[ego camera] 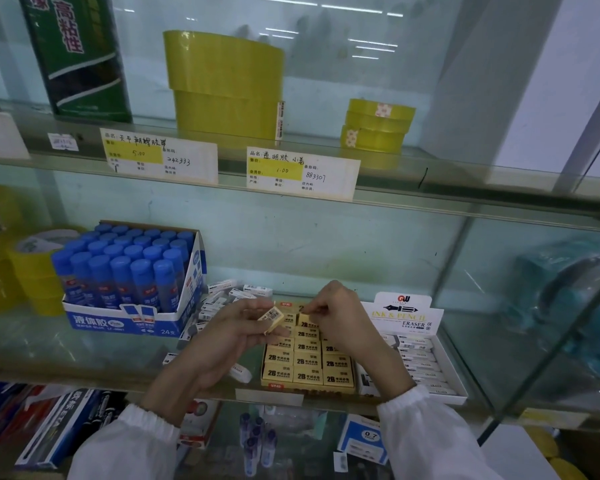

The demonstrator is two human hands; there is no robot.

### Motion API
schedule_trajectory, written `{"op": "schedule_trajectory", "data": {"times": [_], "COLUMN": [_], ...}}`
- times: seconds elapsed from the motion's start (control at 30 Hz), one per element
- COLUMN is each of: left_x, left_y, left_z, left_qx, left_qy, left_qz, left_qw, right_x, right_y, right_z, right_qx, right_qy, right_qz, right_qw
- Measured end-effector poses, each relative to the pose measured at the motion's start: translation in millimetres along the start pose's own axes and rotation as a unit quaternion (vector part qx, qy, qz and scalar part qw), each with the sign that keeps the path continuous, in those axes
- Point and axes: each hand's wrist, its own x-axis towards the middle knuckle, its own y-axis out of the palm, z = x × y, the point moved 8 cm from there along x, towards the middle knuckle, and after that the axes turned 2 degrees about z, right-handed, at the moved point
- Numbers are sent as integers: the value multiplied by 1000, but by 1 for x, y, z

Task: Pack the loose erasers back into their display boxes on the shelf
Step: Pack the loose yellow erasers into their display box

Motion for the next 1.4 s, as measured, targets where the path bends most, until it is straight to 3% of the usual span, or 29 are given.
{"op": "schedule_trajectory", "data": {"times": [0.4,0.6,0.7,0.77,0.87,1.13,1.4], "left_x": [-4,-4,-6,-7,-7,-6,-7], "left_y": [2,1,2,3,3,3,7], "left_z": [-2,-2,-6,-6,-6,-5,-4], "left_qx": [-5,-7,8,22,24,28,55], "left_qy": [-3,7,17,21,26,32,20], "left_qz": [-10,-21,-27,-25,-29,-14,-5], "left_qw": [1000,1000,999,999,999,999,998], "right_x": [6,3,-3,-9,-16,-23,-28], "right_y": [1,6,-3,-10,-4,-1,-4], "right_z": [-2,9,13,21,28,31,34], "right_qx": [-12,-31,-60,-10,108,21,-12], "right_qy": [37,-23,-46,-75,-71,-127,-159], "right_qz": [-5,1,-45,-59,36,5,37], "right_qw": [999,999,996,995,991,992,987]}}
